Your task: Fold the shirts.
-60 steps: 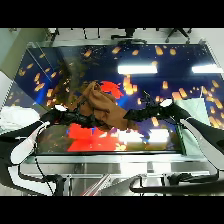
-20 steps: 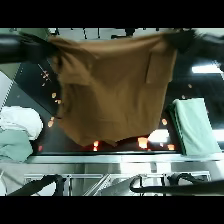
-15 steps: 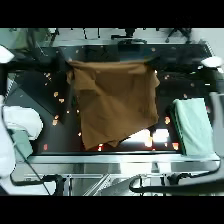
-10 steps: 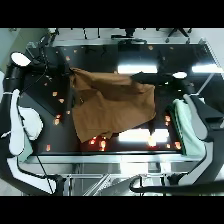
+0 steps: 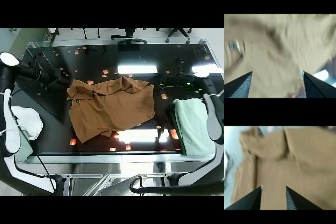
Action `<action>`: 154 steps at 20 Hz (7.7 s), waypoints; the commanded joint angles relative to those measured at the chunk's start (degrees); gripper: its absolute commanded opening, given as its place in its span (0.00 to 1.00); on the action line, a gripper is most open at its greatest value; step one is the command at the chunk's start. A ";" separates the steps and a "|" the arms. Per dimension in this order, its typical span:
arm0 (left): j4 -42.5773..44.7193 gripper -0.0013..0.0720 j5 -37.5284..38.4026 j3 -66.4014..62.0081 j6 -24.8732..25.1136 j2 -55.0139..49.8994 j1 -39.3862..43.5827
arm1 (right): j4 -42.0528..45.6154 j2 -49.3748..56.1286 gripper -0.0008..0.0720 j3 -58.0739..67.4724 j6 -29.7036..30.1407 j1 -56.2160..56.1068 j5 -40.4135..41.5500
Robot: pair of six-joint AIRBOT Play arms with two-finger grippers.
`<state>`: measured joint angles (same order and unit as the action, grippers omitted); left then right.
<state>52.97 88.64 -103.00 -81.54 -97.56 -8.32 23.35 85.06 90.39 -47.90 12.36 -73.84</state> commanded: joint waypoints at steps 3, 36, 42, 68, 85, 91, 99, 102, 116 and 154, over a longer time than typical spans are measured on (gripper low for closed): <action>4.85 0.96 1.33 33.09 -1.44 15.96 -0.90 | 8.87 -5.57 0.49 -9.44 -4.55 5.51 -9.07; -13.57 0.04 -20.63 54.21 16.74 24.90 -15.23 | 11.41 -9.92 0.53 -32.94 -5.53 -1.62 4.22; -13.90 0.04 -20.02 54.40 17.66 24.74 -15.23 | 11.32 -9.42 0.56 -33.70 -6.45 -10.03 18.08; -18.58 0.04 -13.44 -5.97 13.20 49.75 -25.03 | 3.28 -39.93 0.04 18.01 0.55 4.94 5.03; -2.08 0.04 -35.32 9.66 21.07 -4.28 1.11 | 8.39 11.93 0.04 10.99 2.54 -11.82 21.75; -1.90 0.77 -22.10 0.76 18.43 -4.72 -0.57 | 9.57 5.62 0.39 11.02 0.98 -9.97 18.64; -1.75 0.85 5.62 -0.55 5.20 4.59 -12.59 | 22.36 -9.03 0.51 6.25 -17.46 2.23 -13.11; -1.44 0.85 1.70 20.92 8.15 15.26 -16.55 | 23.41 -13.33 0.51 -5.73 -16.39 3.78 -11.61; -2.08 0.85 -27.04 64.04 17.05 20.46 -26.64 | 23.41 -15.34 0.51 -18.14 -13.38 7.45 -8.41; -27.30 0.04 -1.81 17.66 18.32 33.00 -16.09 | 8.13 -34.10 0.04 -0.61 -6.03 2.19 1.55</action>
<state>35.66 84.66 -75.66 -63.29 -73.17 -22.81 34.70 58.96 79.33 -54.35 13.67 -75.42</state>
